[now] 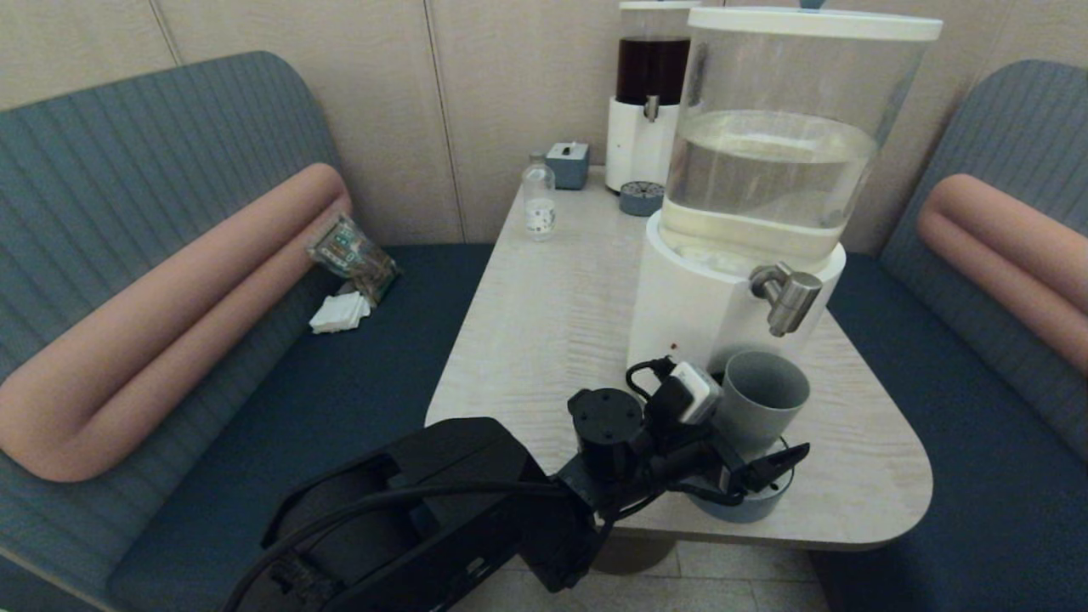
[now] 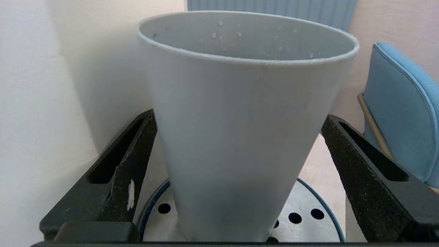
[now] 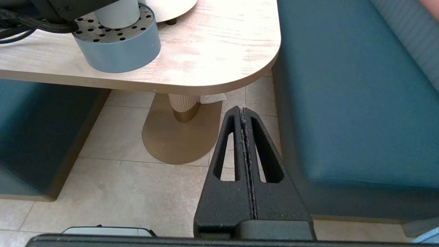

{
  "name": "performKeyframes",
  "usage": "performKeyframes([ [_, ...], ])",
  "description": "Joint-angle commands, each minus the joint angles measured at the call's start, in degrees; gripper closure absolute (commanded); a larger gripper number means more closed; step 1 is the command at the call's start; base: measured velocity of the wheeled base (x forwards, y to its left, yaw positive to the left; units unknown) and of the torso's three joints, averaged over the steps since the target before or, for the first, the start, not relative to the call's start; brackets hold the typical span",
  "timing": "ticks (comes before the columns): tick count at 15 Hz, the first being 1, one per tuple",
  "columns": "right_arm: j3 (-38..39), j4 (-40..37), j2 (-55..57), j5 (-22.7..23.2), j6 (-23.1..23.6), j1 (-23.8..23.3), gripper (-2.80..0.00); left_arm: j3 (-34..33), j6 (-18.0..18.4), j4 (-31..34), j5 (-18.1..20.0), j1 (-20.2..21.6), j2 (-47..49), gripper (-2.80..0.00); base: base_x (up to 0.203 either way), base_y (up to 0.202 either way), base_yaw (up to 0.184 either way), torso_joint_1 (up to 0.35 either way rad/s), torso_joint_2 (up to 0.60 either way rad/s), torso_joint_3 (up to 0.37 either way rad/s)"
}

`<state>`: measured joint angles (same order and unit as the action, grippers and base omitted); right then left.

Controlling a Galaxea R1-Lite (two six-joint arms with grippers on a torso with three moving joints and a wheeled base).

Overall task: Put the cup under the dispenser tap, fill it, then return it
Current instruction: Place the cup next to the water dispenser

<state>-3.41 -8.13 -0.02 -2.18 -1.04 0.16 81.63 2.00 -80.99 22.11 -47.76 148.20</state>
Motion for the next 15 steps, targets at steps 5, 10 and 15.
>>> performKeyframes([
  [5, 0.0, 0.0, 0.0, 0.0, 0.0, 0.0, 0.00, 3.2, 0.0, 0.0, 0.1, 0.0, 1.6, 0.00, 0.000, 0.000, 0.000, 0.000, 0.00, 0.000],
  [10, 0.0, 0.0, 0.0, 0.0, 0.0, 0.0, 0.00, 2.6, -0.1, 0.1, 0.1, -0.1, 1.0, 0.00, 0.000, 0.000, 0.000, 0.000, 0.00, 0.000],
  [15, 0.0, 0.0, 0.0, 0.0, 0.0, 0.0, 0.00, -7.1, -0.1, -0.1, -0.1, -1.6, -7.0, 0.00, 0.000, 0.000, 0.000, 0.000, 0.00, 0.000],
])
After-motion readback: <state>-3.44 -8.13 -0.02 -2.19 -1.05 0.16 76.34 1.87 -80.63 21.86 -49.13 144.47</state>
